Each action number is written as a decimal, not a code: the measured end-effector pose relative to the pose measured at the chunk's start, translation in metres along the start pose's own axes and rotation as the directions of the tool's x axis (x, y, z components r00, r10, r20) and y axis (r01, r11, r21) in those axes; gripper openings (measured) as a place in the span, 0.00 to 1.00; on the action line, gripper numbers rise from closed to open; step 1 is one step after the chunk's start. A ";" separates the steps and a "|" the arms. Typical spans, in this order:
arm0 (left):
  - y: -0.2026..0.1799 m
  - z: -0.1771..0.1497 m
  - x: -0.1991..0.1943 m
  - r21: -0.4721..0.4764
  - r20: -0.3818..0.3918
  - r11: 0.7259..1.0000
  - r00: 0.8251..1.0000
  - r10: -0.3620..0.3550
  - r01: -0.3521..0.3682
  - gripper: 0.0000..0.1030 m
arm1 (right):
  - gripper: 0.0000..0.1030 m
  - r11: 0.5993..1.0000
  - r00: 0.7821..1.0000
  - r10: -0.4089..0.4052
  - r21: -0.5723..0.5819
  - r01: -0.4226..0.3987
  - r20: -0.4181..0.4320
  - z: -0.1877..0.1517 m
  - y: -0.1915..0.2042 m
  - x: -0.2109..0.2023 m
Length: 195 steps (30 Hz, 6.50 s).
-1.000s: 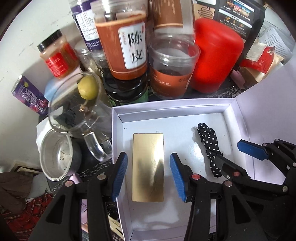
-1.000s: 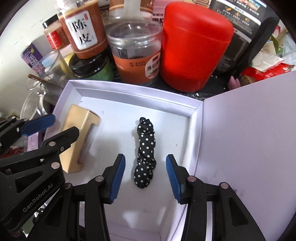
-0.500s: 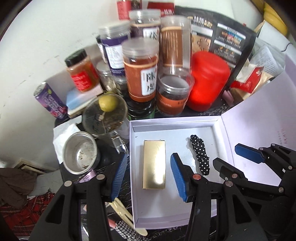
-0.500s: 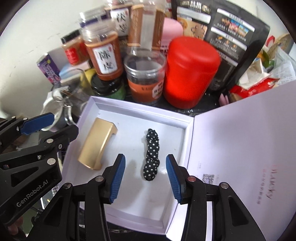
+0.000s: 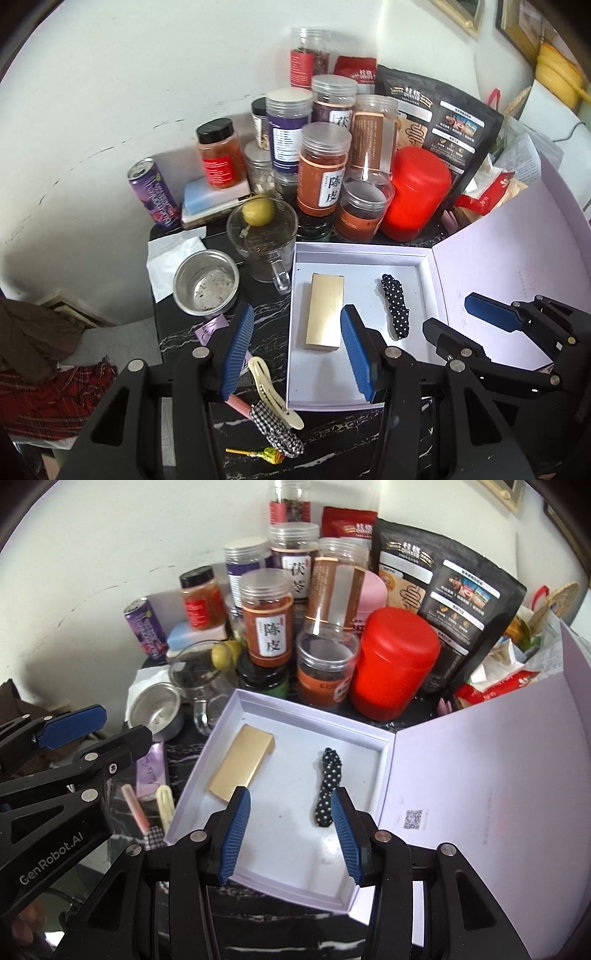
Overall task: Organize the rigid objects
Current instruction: 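Withdraw both tools back from the white box, then reach the right tool to the gingham scrunchie and grasp it, then lift the gingham scrunchie with the right tool while the left tool grasps the yellow lollipop, then carry the gingham scrunchie and yellow lollipop over the white box with both tools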
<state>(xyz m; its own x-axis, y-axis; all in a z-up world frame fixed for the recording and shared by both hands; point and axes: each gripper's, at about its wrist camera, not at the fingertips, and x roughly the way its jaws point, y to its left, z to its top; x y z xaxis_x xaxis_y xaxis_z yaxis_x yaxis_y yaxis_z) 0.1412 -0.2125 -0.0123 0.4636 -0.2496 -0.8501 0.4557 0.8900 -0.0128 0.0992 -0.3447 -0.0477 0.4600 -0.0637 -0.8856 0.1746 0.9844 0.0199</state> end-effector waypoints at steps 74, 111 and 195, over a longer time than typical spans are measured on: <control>0.096 -0.179 0.001 -0.275 -0.109 0.961 0.994 -0.020 -0.011 0.89 | 0.74 0.940 0.978 0.200 -0.269 -0.211 -0.066 -0.101 0.095 0.025; 0.119 -0.199 0.071 -0.238 -0.185 0.969 0.977 -0.107 0.062 0.89 | 0.24 0.908 0.921 0.287 -0.230 -0.349 -0.261 -0.113 0.124 0.128; 0.089 -0.181 0.000 -0.119 -0.016 0.991 0.998 -0.063 0.061 0.78 | 0.23 0.896 0.924 0.322 -0.248 -0.368 -0.206 -0.123 0.112 0.045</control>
<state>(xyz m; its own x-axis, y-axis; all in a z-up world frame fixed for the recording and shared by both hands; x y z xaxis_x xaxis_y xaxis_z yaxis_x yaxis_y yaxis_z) 0.0443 -0.0645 -0.1086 0.4218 -0.2992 -0.8559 0.3896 0.9122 -0.1268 0.0329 -0.2173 -0.1425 0.3023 0.2921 -0.9074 -0.2286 0.9463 0.2285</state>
